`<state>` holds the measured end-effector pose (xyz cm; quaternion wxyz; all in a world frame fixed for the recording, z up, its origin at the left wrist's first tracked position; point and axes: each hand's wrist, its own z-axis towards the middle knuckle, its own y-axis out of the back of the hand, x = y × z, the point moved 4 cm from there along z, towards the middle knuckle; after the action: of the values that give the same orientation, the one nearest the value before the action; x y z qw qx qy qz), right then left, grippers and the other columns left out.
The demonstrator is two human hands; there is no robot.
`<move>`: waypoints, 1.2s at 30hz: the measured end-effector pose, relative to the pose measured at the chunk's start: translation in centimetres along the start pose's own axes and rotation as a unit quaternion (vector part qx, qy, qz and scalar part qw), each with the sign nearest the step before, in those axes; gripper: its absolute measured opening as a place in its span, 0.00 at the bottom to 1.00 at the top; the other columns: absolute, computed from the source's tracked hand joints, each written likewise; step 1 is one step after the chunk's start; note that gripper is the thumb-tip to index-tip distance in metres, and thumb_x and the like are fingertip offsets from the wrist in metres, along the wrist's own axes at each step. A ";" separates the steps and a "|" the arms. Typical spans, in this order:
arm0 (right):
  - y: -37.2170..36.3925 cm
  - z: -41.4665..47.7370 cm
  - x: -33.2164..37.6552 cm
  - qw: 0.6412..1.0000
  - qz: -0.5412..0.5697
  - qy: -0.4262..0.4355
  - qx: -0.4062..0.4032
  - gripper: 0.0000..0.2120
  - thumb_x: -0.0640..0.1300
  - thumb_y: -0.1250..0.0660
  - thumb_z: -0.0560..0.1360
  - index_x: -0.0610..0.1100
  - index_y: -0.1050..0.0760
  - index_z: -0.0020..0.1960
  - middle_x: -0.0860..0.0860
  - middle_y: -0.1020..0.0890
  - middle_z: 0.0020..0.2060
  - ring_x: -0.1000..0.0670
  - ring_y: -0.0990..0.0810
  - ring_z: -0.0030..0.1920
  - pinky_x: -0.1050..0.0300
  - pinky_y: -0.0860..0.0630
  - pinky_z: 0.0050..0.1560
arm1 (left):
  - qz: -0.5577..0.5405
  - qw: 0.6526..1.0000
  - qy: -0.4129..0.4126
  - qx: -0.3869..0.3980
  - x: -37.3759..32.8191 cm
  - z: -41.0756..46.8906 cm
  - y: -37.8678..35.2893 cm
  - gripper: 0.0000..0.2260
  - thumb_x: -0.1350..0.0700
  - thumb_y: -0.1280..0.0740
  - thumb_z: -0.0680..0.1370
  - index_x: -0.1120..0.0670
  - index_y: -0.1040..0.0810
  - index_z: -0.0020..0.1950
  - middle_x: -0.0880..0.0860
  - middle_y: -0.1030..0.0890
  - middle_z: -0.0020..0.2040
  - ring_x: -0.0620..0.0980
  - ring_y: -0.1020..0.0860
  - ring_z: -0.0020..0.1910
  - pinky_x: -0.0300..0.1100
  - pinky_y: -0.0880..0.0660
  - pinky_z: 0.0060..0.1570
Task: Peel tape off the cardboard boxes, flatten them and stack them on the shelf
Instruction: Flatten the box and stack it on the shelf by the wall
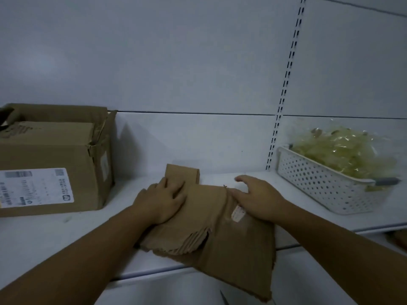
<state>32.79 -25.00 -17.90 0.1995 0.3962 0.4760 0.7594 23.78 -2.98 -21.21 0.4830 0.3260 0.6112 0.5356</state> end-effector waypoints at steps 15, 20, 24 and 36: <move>6.2 0.3 -0.4 0.836 0.544 -0.040 -0.061 0.06 0.39 0.35 0.75 0.41 0.23 0.40 0.49 0.18 0.33 0.54 0.20 0.32 0.63 0.23 0.34 | -0.021 0.998 -0.015 -0.063 -0.1 -0.5 0.4 0.24 0.37 0.53 0.78 0.39 0.46 0.73 0.51 0.45 0.77 0.57 0.37 0.71 0.56 0.38 0.67; 5.8 -1.0 -4.4 0.978 0.128 -0.163 -0.001 0.15 0.50 0.36 0.76 0.38 0.22 0.44 0.47 0.18 0.29 0.52 0.22 0.27 0.63 0.28 0.27 | -0.007 0.999 -0.016 -0.047 0.1 -0.3 0.2 0.24 0.36 0.53 0.77 0.39 0.47 0.74 0.50 0.45 0.77 0.56 0.37 0.71 0.54 0.38 0.66; 4.4 -2.9 -4.8 0.937 0.189 -0.246 0.162 0.20 0.59 0.41 0.77 0.42 0.24 0.51 0.43 0.16 0.29 0.50 0.18 0.26 0.66 0.28 0.24 | -0.008 0.998 -0.013 -0.063 0.1 -0.3 0.2 0.25 0.37 0.52 0.77 0.40 0.46 0.73 0.51 0.43 0.77 0.56 0.35 0.70 0.55 0.36 0.65; 3.7 -2.7 -2.7 0.821 0.523 -0.219 -0.058 0.30 0.44 0.28 0.72 0.47 0.37 0.69 0.47 0.19 0.45 0.49 0.17 0.42 0.58 0.20 0.33 | -0.122 0.976 -0.018 -0.179 -0.6 -0.9 1.4 0.21 0.40 0.41 0.76 0.44 0.32 0.67 0.53 0.32 0.70 0.57 0.27 0.61 0.54 0.28 0.58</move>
<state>32.60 -30.10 -16.37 -0.1061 0.7293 0.0958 0.6690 22.95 -3.51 -19.79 0.6059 0.1674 0.5319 0.5675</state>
